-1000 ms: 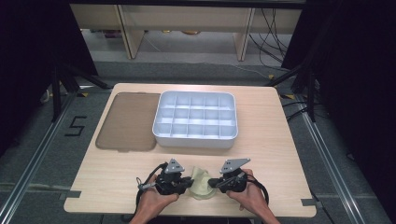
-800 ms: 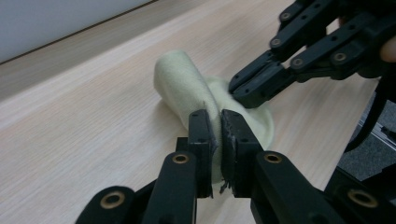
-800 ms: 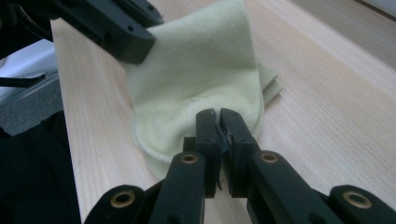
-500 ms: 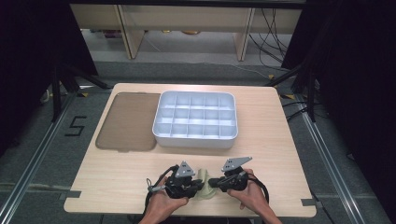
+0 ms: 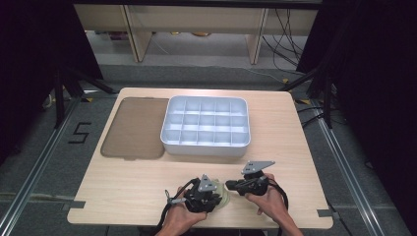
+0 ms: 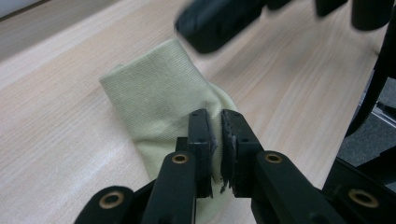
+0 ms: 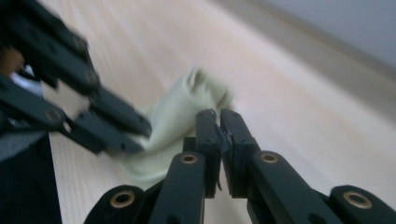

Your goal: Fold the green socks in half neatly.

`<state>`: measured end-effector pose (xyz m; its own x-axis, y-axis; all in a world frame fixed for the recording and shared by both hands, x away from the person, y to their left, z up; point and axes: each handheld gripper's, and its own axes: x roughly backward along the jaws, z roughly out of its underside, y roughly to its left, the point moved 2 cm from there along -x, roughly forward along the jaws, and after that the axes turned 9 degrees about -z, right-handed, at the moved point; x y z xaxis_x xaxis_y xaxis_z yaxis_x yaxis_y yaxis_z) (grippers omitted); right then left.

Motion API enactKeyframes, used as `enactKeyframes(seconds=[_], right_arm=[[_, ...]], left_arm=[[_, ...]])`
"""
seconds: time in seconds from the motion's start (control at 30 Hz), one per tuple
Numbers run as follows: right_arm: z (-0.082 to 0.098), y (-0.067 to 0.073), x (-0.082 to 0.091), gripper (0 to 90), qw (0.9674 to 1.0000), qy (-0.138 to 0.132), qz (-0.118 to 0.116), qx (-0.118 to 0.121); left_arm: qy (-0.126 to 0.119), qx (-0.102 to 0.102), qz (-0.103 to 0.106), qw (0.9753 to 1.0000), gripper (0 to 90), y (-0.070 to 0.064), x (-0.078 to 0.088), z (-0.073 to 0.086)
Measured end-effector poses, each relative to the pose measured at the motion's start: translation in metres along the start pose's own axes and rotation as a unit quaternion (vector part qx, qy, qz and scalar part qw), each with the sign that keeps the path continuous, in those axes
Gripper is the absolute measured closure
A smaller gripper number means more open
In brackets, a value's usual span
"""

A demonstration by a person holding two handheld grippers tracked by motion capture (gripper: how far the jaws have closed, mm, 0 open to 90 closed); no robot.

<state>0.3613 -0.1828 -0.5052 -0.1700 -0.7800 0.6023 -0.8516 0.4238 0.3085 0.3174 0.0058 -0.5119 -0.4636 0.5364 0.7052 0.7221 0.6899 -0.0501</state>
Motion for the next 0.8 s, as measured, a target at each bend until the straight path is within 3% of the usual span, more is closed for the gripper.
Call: enactKeyframes(seconds=[0.03,0.17,0.2,0.27,0.3,0.33,0.4,0.5,0.53,0.7,0.73,0.77,0.8], right_arm=[[-0.003,0.003,0.004,86.4,0.9999,-0.014,0.002,-0.009],[-0.013,0.008,0.01,86.4,0.9991,-0.039,-0.005,0.013],[-0.015,0.01,0.009,86.4,0.9993,-0.033,-0.008,0.017],[-0.016,0.013,0.006,86.4,0.9993,-0.034,-0.011,0.009],[-0.018,0.012,0.003,86.4,0.9989,-0.032,-0.016,0.03],[-0.02,0.015,-0.002,86.4,0.9991,-0.03,-0.022,0.019],[-0.021,0.018,-0.007,86.4,0.9991,-0.027,-0.027,0.017],[-0.021,0.017,-0.012,86.4,0.9992,-0.015,-0.025,0.026],[-0.019,0.017,-0.017,86.4,0.9996,-0.009,-0.023,0.016],[-0.012,0.009,-0.021,86.7,0.9997,0.016,-0.007,0.015],[-0.009,0.007,-0.024,87.0,0.9996,0.026,-0.007,0.006],[-0.009,0.005,-0.025,87.0,0.9994,0.031,0.0,0.014],[-0.009,0.005,-0.025,87.0,0.9994,0.031,0.0,0.014]], left_arm=[[0.0,0.0,0.0,1.0,82.0,0.0,0.0,0.0],[0.002,-0.003,0.002,1.0,82.0,0.0,-0.001,0.0],[0.001,0.007,0.003,1.0,81.9,-0.002,-0.001,0.001],[0.001,0.007,0.002,1.0,82.0,-0.002,-0.001,0.001],[0.001,0.008,0.001,1.0,82.0,-0.002,-0.001,0.001],[0.001,-0.007,0.0,1.0,81.9,-0.001,0.0,0.0],[-0.001,-0.005,-0.002,1.0,81.9,-0.001,-0.001,0.001],[-0.002,-0.004,-0.005,1.0,81.3,-0.002,0.0,0.001],[0.002,-0.012,-0.005,0.9999,81.0,-0.001,0.0,0.001],[-0.004,-0.001,0.004,1.0,76.5,-0.001,0.001,0.002],[-0.005,0.016,0.01,0.9998,74.6,-0.002,0.001,0.002],[-0.005,0.016,0.01,0.9998,71.6,-0.002,0.001,0.002],[-0.001,0.014,0.023,0.9996,71.6,-0.002,0.003,0.001]])
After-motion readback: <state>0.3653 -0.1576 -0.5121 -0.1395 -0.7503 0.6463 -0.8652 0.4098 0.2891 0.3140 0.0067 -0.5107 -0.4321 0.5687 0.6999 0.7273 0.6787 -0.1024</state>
